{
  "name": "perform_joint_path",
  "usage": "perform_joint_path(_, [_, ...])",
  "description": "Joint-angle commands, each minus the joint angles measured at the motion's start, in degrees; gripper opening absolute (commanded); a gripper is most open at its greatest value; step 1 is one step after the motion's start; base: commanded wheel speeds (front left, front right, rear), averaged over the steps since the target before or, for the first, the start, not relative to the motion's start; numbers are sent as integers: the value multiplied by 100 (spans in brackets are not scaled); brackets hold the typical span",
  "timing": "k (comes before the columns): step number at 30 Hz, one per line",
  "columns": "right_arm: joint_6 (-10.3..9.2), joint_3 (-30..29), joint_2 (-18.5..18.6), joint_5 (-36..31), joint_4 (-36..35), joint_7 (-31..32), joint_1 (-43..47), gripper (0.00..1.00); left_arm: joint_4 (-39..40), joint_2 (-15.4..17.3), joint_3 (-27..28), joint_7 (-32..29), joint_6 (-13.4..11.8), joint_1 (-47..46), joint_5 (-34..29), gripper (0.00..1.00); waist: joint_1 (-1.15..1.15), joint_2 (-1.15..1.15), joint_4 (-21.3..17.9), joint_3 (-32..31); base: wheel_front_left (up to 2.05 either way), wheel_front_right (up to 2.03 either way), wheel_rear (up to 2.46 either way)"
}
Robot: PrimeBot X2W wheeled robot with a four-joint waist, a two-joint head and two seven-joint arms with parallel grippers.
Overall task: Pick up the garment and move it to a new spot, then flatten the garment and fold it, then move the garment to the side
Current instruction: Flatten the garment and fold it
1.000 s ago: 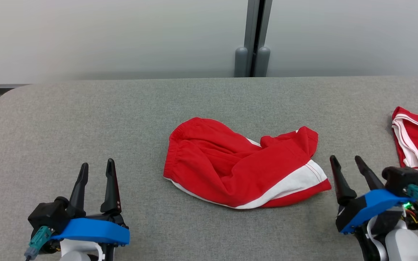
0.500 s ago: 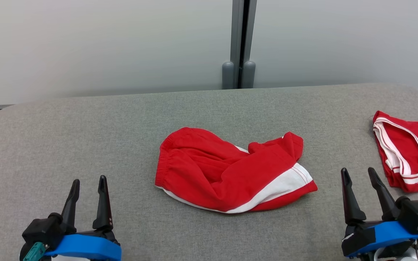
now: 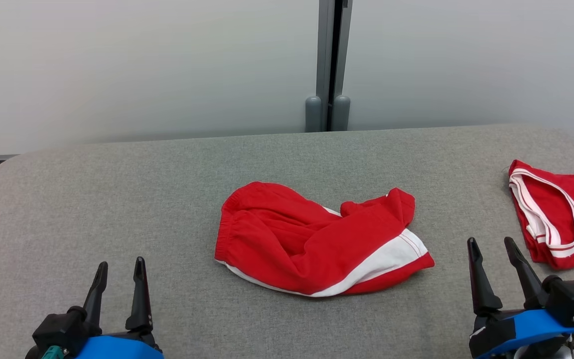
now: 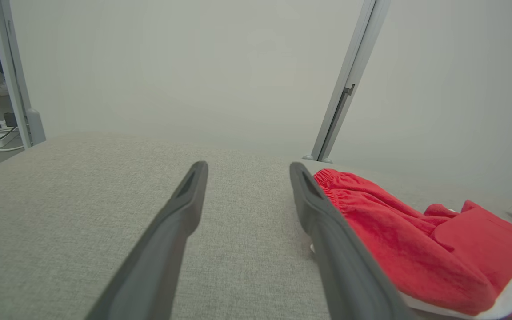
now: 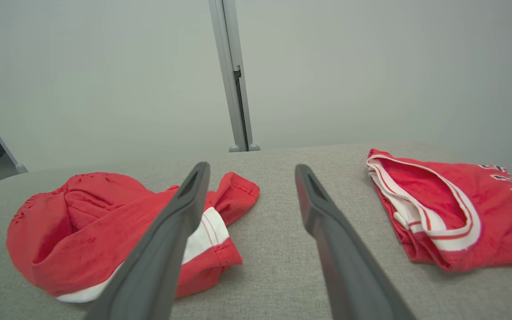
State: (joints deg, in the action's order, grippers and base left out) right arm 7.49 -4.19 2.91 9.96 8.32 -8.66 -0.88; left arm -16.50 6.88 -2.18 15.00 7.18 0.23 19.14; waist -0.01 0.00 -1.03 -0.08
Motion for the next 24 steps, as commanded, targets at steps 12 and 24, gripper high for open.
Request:
perform_joint_path(12, [1, 81, -1, 66, 61, 47, 15, 100, -121, 148, -192, -126, -15, -102, -124, 100, 1, 0, -48, 94, 0, 0, 0])
perform_joint_path(24, [1, 361, 1, 131, 97, -20, -296, 100, -1125, 403, -1415, -701, 43, -1004, 25, 100, 1, 0, -210, 526, 0, 0, 0])
